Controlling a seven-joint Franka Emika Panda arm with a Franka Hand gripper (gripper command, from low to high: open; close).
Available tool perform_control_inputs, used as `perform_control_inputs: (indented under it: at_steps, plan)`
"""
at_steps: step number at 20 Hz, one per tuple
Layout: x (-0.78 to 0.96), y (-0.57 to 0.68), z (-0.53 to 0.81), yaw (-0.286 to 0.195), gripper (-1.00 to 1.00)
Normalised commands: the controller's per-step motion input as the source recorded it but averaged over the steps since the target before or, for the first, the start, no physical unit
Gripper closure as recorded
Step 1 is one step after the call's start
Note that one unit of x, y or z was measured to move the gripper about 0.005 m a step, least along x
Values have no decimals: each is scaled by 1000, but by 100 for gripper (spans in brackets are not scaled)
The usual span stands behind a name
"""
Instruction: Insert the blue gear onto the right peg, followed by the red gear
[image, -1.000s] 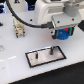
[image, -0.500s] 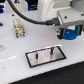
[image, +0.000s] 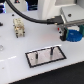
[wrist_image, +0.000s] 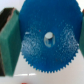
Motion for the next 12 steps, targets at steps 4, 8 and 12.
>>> perform_control_inputs:
  at_steps: [4, 8, 12]
  plan:
    - [621, -250, 28, 0, 100]
    - [410, -206, 0, 0, 100]
    - [126, -163, 0, 0, 100]
